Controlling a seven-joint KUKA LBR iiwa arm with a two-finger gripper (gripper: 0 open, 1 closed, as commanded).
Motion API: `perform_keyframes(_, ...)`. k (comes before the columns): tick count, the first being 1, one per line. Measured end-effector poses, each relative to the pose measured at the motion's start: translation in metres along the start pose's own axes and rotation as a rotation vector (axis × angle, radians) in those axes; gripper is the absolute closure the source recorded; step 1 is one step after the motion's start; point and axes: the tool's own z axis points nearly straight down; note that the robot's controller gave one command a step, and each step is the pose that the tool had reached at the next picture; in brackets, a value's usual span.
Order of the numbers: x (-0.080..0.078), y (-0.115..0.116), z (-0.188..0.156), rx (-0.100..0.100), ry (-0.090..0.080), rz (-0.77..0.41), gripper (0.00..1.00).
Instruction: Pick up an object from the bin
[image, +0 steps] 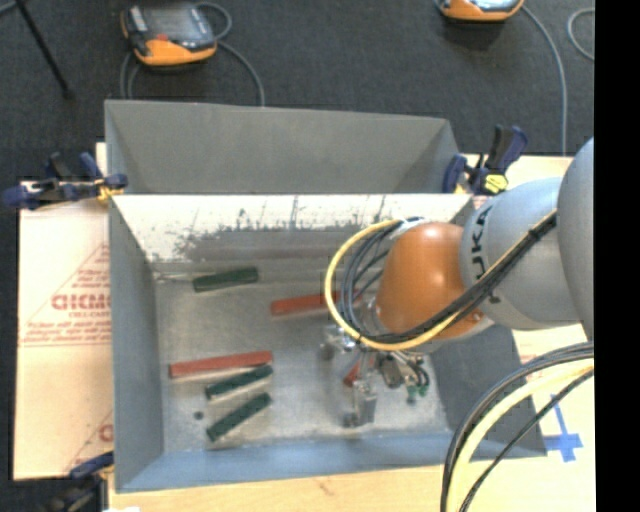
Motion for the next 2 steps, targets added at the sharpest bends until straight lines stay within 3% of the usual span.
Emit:
perform_keyframes(1,0.0,0.0,0.0,0.0,0.0,0.0,0.0)
perform_keyframes(2,-0.004,-0.035,-0.023,-0.001,0.003,-0.074,0.0)
